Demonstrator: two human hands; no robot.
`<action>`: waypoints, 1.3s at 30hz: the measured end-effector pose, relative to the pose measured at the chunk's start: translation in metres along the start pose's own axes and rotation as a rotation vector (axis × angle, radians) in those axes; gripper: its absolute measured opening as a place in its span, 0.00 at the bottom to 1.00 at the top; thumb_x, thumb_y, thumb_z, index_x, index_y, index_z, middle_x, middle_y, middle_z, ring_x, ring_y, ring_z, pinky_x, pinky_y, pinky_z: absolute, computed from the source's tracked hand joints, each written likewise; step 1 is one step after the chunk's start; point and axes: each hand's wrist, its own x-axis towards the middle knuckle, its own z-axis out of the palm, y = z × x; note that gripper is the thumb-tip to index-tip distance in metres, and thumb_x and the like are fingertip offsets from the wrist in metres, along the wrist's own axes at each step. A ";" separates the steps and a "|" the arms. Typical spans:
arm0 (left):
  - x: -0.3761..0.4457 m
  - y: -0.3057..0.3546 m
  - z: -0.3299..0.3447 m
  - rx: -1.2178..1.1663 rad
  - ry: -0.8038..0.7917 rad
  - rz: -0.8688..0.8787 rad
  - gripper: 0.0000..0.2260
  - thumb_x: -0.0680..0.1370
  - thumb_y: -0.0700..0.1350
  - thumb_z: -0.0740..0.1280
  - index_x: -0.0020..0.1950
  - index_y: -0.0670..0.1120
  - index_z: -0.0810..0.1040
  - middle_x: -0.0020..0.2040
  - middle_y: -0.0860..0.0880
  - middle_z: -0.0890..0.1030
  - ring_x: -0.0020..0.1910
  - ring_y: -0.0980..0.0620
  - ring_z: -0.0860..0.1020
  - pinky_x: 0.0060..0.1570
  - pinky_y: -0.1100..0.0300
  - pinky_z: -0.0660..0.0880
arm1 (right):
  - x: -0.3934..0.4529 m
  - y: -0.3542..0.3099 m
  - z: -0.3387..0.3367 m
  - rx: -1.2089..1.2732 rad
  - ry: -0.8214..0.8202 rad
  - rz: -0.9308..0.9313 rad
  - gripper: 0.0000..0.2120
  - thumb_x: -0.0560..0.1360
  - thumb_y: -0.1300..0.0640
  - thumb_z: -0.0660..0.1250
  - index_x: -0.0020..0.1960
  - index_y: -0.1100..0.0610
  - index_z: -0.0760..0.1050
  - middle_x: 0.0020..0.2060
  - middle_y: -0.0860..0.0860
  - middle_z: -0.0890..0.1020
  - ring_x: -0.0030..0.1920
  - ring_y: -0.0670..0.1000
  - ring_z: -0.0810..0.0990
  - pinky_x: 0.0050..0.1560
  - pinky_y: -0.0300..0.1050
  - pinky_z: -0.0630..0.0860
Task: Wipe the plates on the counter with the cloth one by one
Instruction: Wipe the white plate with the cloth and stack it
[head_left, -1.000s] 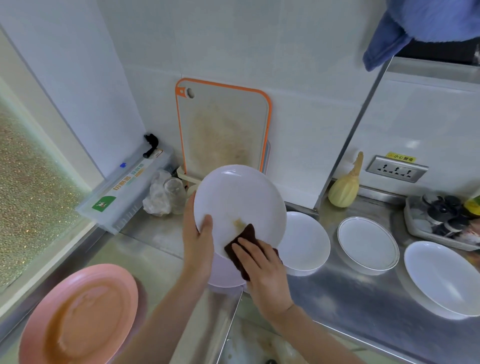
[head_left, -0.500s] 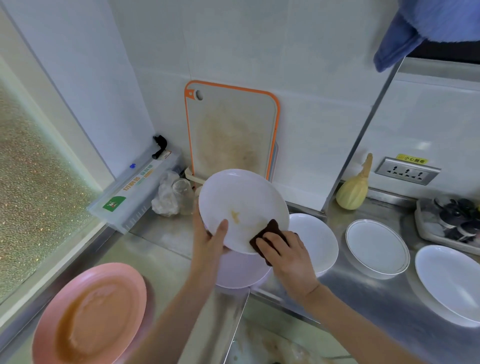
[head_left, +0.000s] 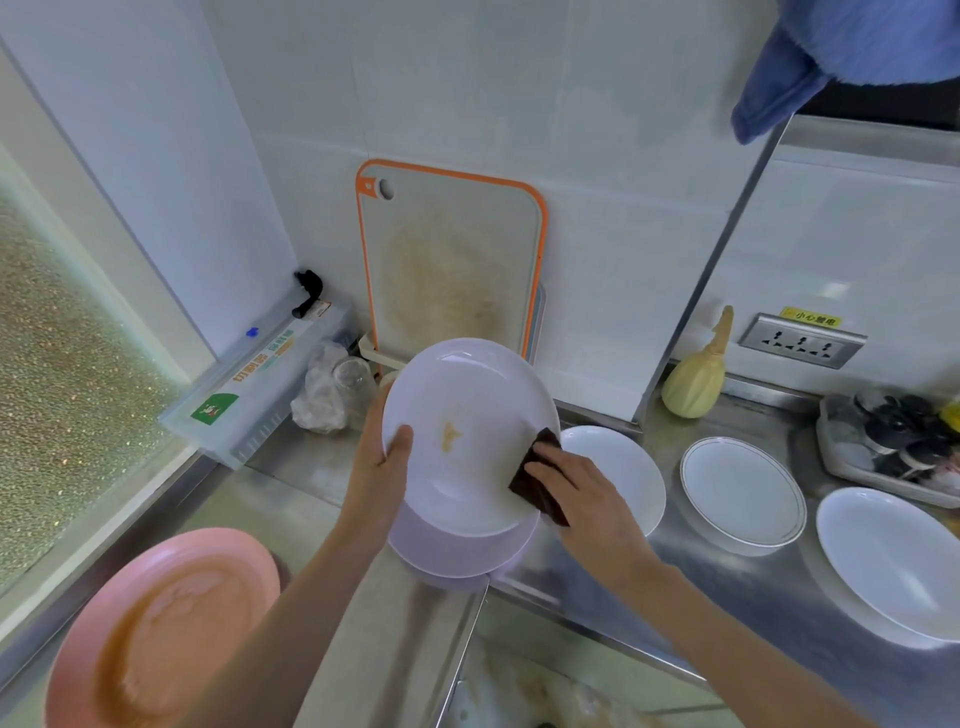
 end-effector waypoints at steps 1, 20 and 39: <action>-0.001 -0.001 0.002 0.002 0.016 0.004 0.22 0.75 0.41 0.58 0.67 0.58 0.67 0.68 0.51 0.71 0.68 0.51 0.69 0.70 0.45 0.64 | -0.001 -0.008 -0.004 0.110 0.016 0.132 0.27 0.64 0.69 0.75 0.57 0.52 0.70 0.59 0.52 0.71 0.49 0.57 0.77 0.41 0.49 0.80; -0.011 -0.002 0.010 -0.089 -0.038 -0.037 0.19 0.80 0.37 0.56 0.63 0.59 0.70 0.62 0.57 0.77 0.63 0.57 0.73 0.67 0.54 0.68 | -0.010 -0.058 0.023 0.121 -0.130 -0.099 0.23 0.79 0.38 0.52 0.71 0.47 0.67 0.71 0.45 0.67 0.73 0.53 0.59 0.70 0.52 0.60; -0.004 -0.005 0.020 -0.052 -0.153 -0.031 0.14 0.83 0.45 0.52 0.62 0.59 0.70 0.55 0.70 0.78 0.57 0.71 0.74 0.52 0.77 0.68 | 0.025 -0.043 0.030 -0.097 0.081 0.503 0.21 0.77 0.47 0.52 0.69 0.48 0.63 0.66 0.52 0.74 0.52 0.59 0.73 0.45 0.59 0.79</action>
